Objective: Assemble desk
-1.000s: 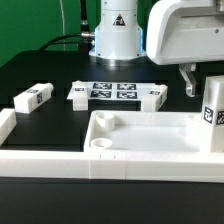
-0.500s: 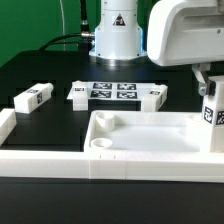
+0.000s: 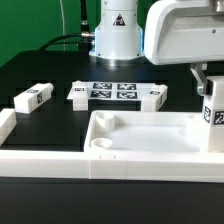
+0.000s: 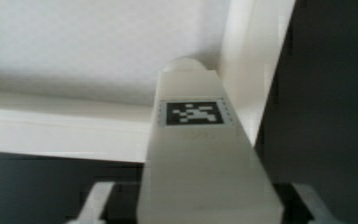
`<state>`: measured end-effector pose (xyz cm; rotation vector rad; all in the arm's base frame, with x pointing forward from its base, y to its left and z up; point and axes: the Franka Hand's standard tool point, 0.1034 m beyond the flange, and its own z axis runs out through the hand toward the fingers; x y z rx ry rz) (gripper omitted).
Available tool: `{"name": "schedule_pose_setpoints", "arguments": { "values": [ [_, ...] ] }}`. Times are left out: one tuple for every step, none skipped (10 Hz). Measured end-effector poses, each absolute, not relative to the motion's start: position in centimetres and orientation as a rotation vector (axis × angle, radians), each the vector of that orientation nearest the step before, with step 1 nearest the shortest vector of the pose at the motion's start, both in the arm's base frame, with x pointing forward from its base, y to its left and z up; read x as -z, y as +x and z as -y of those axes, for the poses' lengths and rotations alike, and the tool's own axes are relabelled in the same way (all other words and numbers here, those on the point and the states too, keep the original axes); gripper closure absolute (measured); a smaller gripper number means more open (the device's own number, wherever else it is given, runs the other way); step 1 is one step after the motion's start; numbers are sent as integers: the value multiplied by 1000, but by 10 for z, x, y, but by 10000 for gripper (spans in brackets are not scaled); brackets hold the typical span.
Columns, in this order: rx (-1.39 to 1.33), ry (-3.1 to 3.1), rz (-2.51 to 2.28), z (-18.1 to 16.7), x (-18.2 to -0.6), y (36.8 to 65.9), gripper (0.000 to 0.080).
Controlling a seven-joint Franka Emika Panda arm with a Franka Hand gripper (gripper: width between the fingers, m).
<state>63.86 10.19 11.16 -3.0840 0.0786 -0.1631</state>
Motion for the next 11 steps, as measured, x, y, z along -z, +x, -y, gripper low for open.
{"name": "schedule_pose_setpoints", "arguments": {
  "values": [
    [165, -3068, -222, -101, -112, 639, 512],
    [163, -3045, -354, -100, -111, 638, 511],
    [162, -3006, -522, -98, -111, 638, 511],
    [161, -2977, -630, -98, -111, 638, 511],
    [156, -2953, -718, -98, -111, 638, 509],
    [143, -2896, -896, -98, -111, 638, 509],
    [138, -2861, -988, -98, -111, 638, 509],
    [116, -2804, -1128, -98, -111, 636, 509],
    [97, -2754, -1240, -99, -111, 636, 509],
    [93, -2727, -1295, -99, -111, 636, 509],
    [95, -2739, -1272, -99, -111, 636, 499]
  ]
}}
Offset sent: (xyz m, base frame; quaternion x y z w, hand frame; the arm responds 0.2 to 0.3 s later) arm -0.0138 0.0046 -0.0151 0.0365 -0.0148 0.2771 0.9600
